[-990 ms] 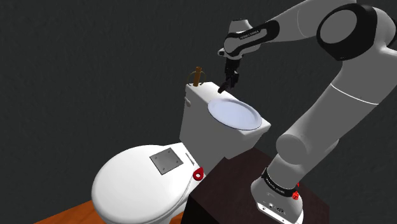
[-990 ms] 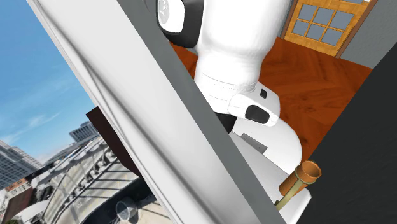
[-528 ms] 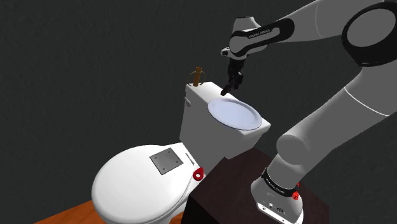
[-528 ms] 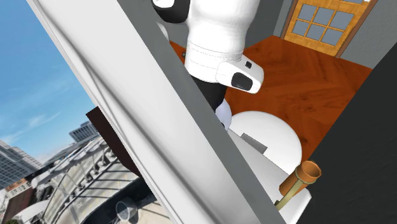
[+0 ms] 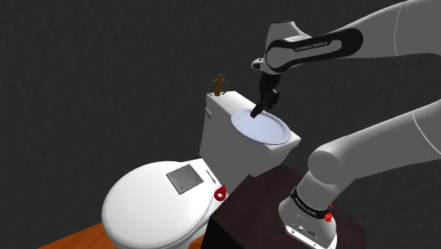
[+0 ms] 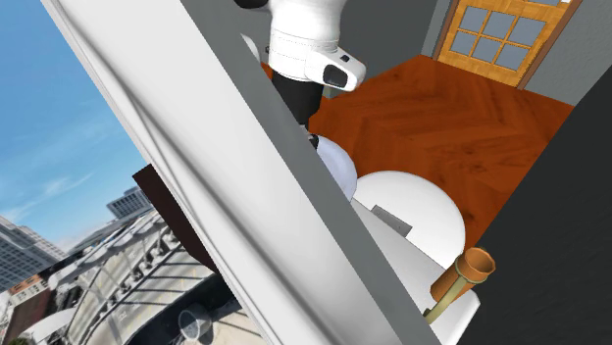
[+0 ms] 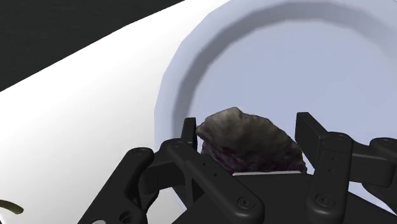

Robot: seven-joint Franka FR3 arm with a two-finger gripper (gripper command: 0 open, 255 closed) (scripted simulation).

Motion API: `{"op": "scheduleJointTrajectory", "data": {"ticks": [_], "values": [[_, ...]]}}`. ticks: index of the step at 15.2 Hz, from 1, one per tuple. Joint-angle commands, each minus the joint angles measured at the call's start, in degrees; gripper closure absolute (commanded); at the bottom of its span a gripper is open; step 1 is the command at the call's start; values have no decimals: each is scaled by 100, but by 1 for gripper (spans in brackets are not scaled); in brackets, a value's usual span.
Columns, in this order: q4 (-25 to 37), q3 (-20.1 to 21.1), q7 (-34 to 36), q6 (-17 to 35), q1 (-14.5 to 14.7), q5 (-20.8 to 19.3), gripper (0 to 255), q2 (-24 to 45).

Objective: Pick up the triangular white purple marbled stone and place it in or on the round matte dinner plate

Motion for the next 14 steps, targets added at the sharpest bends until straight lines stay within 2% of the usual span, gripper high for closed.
{"op": "scheduleJointTrajectory", "data": {"ticks": [1, 3, 14], "values": [[-389, 88, 85, -162, 64, 61, 255, -527], [-681, 179, 165, -331, 139, 140, 255, -967], [-1331, 141, 391, 624, 121, -3, 255, -640]]}}
